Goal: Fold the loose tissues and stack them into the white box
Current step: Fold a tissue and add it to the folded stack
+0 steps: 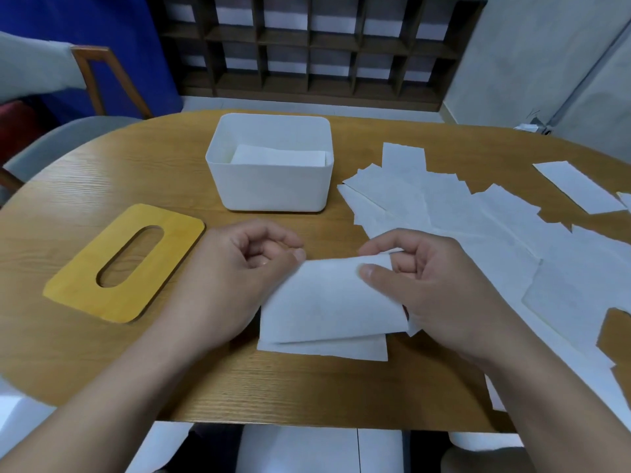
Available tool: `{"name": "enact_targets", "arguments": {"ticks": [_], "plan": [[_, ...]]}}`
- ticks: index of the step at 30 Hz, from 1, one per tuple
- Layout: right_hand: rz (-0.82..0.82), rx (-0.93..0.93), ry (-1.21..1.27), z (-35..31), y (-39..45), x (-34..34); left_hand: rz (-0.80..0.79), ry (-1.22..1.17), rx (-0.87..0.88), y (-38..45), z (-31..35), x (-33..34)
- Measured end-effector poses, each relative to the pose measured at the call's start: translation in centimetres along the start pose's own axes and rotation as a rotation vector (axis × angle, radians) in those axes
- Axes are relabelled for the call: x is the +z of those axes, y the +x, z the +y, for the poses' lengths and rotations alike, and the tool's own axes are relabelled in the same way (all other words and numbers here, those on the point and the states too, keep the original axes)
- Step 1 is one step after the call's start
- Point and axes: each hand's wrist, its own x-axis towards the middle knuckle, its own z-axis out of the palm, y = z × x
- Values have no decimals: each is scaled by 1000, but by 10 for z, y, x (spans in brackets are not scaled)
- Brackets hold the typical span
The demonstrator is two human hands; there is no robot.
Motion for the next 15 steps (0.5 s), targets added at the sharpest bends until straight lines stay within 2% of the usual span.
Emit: {"name": "enact_targets", "arguments": {"ticks": [7, 15], "plan": [[15, -76, -325, 4, -7, 12, -19, 414, 141, -6, -9, 3], [39, -103, -685, 2, -9, 12, -12, 688, 342, -4, -13, 10]]}}
